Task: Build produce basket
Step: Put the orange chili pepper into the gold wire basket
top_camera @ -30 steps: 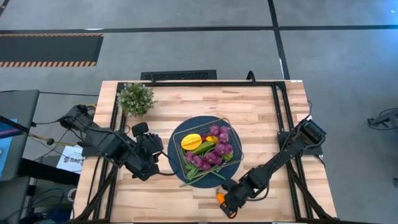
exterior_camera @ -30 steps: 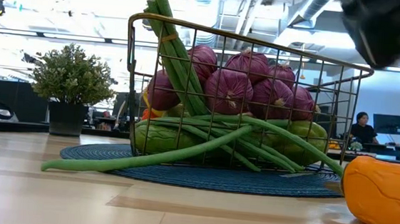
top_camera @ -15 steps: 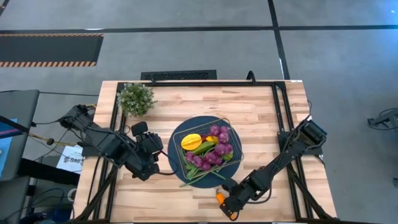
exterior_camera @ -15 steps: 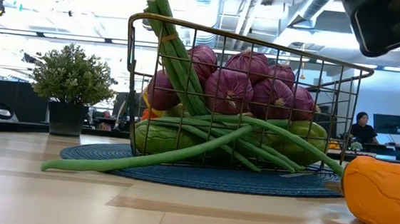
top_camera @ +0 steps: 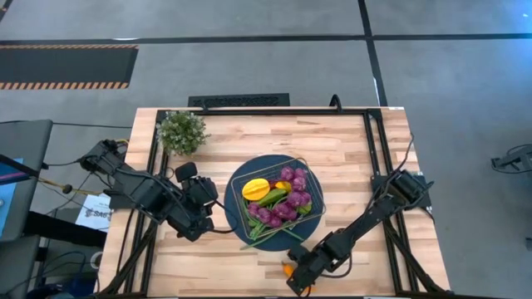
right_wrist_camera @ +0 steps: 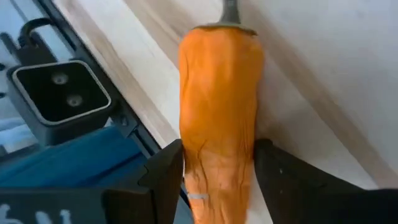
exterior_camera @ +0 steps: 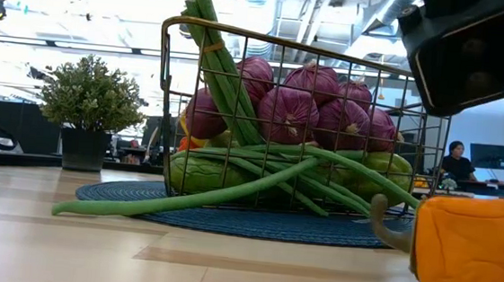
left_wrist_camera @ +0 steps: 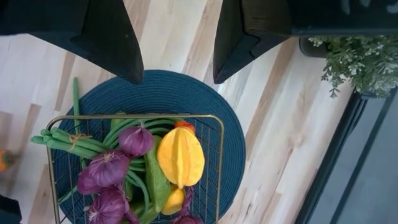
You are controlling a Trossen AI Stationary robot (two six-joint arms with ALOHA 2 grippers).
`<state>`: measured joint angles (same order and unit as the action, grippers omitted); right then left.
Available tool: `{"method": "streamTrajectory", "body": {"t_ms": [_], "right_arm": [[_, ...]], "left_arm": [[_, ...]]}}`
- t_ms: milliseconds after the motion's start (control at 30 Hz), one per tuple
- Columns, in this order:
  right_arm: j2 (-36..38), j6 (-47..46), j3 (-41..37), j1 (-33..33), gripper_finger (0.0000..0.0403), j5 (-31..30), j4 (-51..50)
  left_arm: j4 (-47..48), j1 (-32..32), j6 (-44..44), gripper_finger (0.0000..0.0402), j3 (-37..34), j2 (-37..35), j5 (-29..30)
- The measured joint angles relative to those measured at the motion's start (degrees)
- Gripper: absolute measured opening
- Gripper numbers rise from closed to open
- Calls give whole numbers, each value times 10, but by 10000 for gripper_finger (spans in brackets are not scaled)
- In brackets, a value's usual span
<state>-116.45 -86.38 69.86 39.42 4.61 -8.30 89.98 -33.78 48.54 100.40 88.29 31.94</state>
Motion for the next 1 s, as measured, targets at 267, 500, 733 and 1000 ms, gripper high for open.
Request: {"method": "streamTrajectory", "body": {"t_ms": [267, 500, 733, 1000], "right_arm": [[-7, 14, 32, -8, 186, 10, -69], [-11, 67, 67, -12, 38, 10, -88], [-14, 123, 180, -26, 31, 0, -236], [-12, 233, 442, -45, 29, -100, -545]], "left_arm": [[0, 0, 8, 181, 0, 0, 0], [-5, 0, 8, 181, 0, 0, 0], [-6, 0, 7, 181, 0, 0, -3], [-12, -3, -8, 181, 0, 0, -15]]}}
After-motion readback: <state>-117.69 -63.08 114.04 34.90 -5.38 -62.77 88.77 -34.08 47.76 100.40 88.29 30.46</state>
